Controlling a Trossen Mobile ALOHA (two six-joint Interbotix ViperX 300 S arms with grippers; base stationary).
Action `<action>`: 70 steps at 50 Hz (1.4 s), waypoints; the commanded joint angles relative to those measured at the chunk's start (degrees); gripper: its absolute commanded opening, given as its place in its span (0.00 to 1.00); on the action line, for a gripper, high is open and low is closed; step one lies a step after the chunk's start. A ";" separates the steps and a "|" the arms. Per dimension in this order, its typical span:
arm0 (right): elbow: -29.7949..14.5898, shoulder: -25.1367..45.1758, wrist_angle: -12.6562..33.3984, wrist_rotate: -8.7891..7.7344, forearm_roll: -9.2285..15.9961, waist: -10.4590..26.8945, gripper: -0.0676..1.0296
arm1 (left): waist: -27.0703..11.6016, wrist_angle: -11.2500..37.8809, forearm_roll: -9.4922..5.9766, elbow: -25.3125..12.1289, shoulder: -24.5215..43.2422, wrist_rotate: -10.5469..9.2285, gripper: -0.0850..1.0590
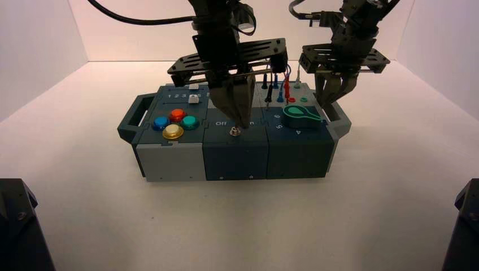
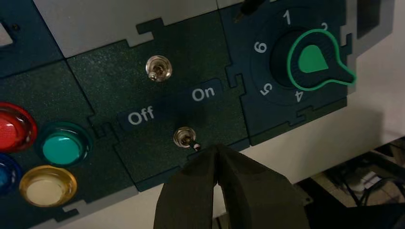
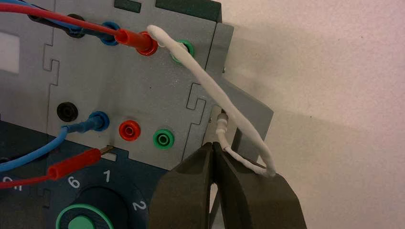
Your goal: Flip the bottom switch off with the left gripper.
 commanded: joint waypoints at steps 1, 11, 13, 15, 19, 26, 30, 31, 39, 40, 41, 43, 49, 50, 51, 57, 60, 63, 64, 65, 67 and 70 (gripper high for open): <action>1.23 0.70 0.26 -0.70 -0.26 0.18 0.04 | 1.58 0.18 0.97 -1.23 -0.88 0.00 0.05; 1.23 0.70 0.26 -0.70 -0.26 0.18 0.04 | 2.72 0.26 1.58 -0.62 -0.88 0.09 0.05; 1.23 0.70 0.26 -0.70 -0.26 0.09 0.04 | 2.72 0.26 1.58 -0.53 -0.88 0.09 0.05; 1.23 0.70 0.35 -0.70 -0.26 0.18 0.04 | 2.81 0.26 1.58 -0.35 -0.88 0.09 0.05; 1.32 0.70 0.35 -0.70 -0.26 0.18 0.04 | 2.81 0.53 1.58 0.18 -0.97 0.09 0.05; 1.23 0.70 0.35 -0.70 -0.26 0.09 0.04 | 3.08 0.70 1.67 1.14 -1.49 0.09 0.05; 1.14 0.70 0.26 -0.70 -0.26 0.18 0.04 | 3.69 0.70 1.67 2.02 -1.93 0.09 0.05; 1.23 0.70 0.35 -0.70 -0.26 0.18 0.04 | 3.87 0.70 1.67 2.11 -2.02 0.09 0.05; 1.23 0.70 0.35 -0.70 -0.26 0.09 0.04 | 5.62 0.70 1.85 3.69 -4.22 0.09 0.05; 1.23 0.70 0.26 -0.70 -0.26 0.18 0.04 | 5.80 0.70 1.76 3.78 -4.57 0.09 0.05; 1.32 0.70 0.26 -0.70 -0.35 0.18 0.04 | 5.80 0.70 1.85 3.69 -4.83 0.09 0.05; 1.23 0.70 0.35 -0.70 -0.26 0.18 0.04 | 5.80 0.70 1.85 3.60 -5.36 0.09 0.05; 1.14 0.70 0.53 -0.70 -0.26 0.18 0.04 | 5.80 1.41 1.76 2.72 -7.03 0.09 0.05; 1.23 0.70 0.53 -0.70 -0.26 0.09 0.04 | 5.80 1.67 1.76 2.55 -7.29 0.18 0.05; 1.23 0.62 0.53 -0.70 -0.26 0.18 0.04 | 5.80 1.85 1.76 2.37 -7.47 0.26 0.05; 1.23 0.35 0.88 -0.62 -0.26 0.18 0.04 | 5.80 4.31 1.67 1.41 -9.23 1.41 0.05; 1.23 0.09 1.05 -0.62 -0.26 0.18 0.04 | 5.80 5.19 1.67 0.88 -10.02 1.76 0.05; 1.14 -0.18 1.23 -0.62 -0.18 0.18 0.04 | 5.80 6.24 1.76 0.09 -10.90 1.93 0.05; 1.14 -0.26 1.23 -0.62 -0.18 0.18 0.04 | 5.80 6.59 1.67 -0.18 -11.16 2.11 0.05; 1.14 -0.35 1.23 -0.62 -0.26 0.18 0.04 | 5.80 7.03 1.67 -0.44 -11.34 2.20 0.05; 1.14 -0.44 1.32 -0.62 -0.18 0.18 0.04 | 5.80 7.91 1.76 -0.79 -11.60 2.64 0.05; 1.14 -0.62 1.49 -0.62 -0.18 0.18 0.04 | 5.80 9.14 1.67 -1.23 -12.13 3.43 0.05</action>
